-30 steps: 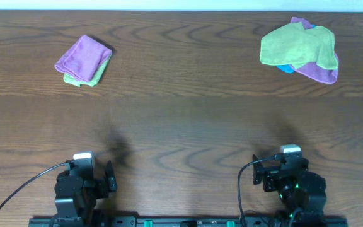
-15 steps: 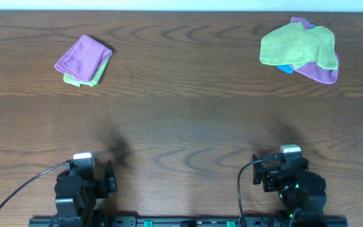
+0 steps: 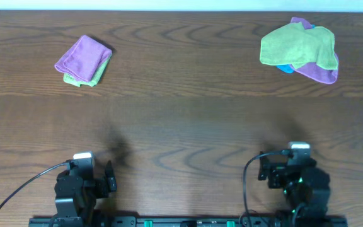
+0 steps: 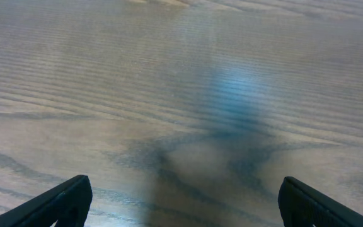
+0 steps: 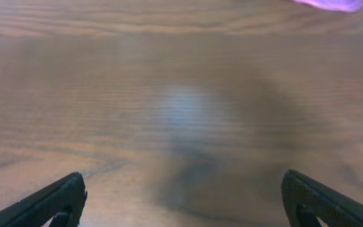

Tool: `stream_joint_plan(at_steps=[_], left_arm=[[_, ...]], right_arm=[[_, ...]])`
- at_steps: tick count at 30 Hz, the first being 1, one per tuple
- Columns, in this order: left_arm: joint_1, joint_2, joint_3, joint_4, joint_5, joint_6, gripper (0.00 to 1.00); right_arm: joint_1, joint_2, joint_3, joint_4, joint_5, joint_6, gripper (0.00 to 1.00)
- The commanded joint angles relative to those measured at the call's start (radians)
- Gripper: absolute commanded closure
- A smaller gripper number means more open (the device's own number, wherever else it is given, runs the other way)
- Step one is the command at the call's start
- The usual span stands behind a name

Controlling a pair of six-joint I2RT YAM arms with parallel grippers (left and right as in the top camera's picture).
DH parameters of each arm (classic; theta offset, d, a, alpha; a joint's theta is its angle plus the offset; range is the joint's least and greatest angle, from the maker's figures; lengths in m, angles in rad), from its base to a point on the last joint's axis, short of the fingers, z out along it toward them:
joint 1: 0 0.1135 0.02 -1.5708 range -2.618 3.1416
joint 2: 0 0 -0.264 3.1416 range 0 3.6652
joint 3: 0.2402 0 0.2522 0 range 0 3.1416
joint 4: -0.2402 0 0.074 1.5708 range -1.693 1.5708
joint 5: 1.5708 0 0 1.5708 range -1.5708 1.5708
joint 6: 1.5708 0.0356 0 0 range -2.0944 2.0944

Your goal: Fold the cloth

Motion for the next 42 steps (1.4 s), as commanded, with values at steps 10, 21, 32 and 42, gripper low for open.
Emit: stream_joint_plan(at_steps=[10,21,32,42], left_arm=[[-0.005,-0.008,-0.043,-0.030,-0.021,-0.008,0.05],[-0.005,-0.008,-0.043,-0.030,-0.021,-0.008,0.05],[-0.005,-0.008,-0.043,-0.030,-0.021,-0.008,0.05],[-0.005,-0.008,-0.043,-0.030,-0.021,-0.008,0.05]], right_arm=[[-0.169,0.755,0.696,-0.059,0.073,0.056,0.01],[-0.289,1.404,1.274,-0.101,0.069,0.017,0.01],[-0.328,1.750,1.440,0.087,0.006,-0.009,0.01],[-0.328,1.915,1.439,0.210,-0.031,-0.005,0.03]])
